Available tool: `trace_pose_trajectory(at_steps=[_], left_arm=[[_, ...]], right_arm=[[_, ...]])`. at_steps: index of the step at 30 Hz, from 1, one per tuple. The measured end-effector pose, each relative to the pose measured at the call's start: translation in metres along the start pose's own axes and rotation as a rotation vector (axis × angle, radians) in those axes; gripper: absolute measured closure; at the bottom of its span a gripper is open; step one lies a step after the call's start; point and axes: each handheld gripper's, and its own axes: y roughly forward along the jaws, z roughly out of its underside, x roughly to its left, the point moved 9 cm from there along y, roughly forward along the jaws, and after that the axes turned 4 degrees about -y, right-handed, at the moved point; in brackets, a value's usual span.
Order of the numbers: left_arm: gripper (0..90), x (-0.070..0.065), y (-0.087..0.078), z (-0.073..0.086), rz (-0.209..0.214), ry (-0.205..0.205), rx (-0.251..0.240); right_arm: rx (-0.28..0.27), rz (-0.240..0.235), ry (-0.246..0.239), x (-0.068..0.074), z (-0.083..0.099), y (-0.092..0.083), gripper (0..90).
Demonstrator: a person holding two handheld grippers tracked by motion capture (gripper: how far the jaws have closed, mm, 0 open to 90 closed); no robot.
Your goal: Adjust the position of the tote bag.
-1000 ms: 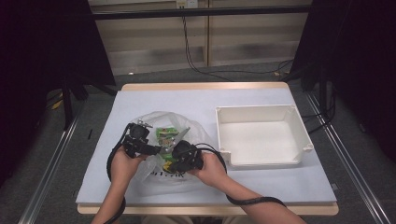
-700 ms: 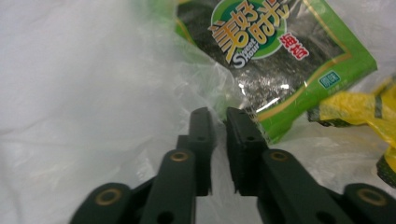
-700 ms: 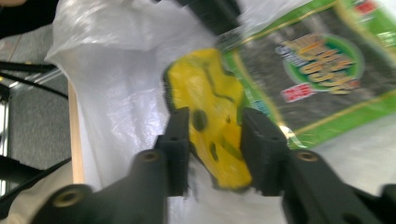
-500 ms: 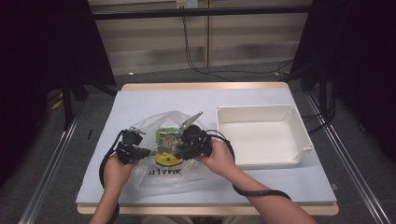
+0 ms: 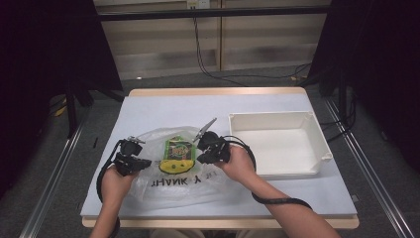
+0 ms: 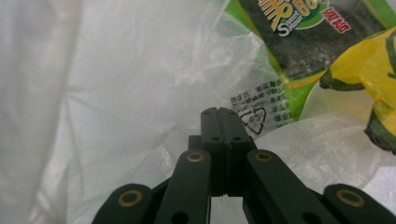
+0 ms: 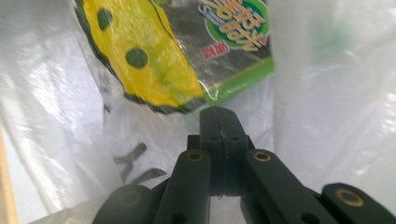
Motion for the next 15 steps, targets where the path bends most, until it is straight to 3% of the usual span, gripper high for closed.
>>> trace_pose_trajectory(at_steps=[3,5,8,10,15], left_arm=[[90.0,0.003,-0.002,0.003,-0.009,-0.001,0.007],[90.0,0.003,-0.002,0.002,0.006,-0.017,-0.010],[90.0,0.000,-0.003,0.000,0.009,-0.016,-0.020],[89.9,-0.003,-0.004,-0.002,0.017,-0.004,-0.020],[89.9,-0.007,-0.002,-0.005,0.035,-0.012,-0.035]], right_arm=[[0.015,0.008,0.001,-0.002,0.004,0.001,90.0],[0.017,0.014,0.010,-0.003,0.006,0.001,90.0],[-0.016,0.011,0.014,-0.005,0.004,-0.002,88.8],[-0.052,-0.009,0.042,-0.002,-0.001,-0.005,81.7],[-0.105,-0.045,0.040,0.007,-0.016,-0.004,62.6]])
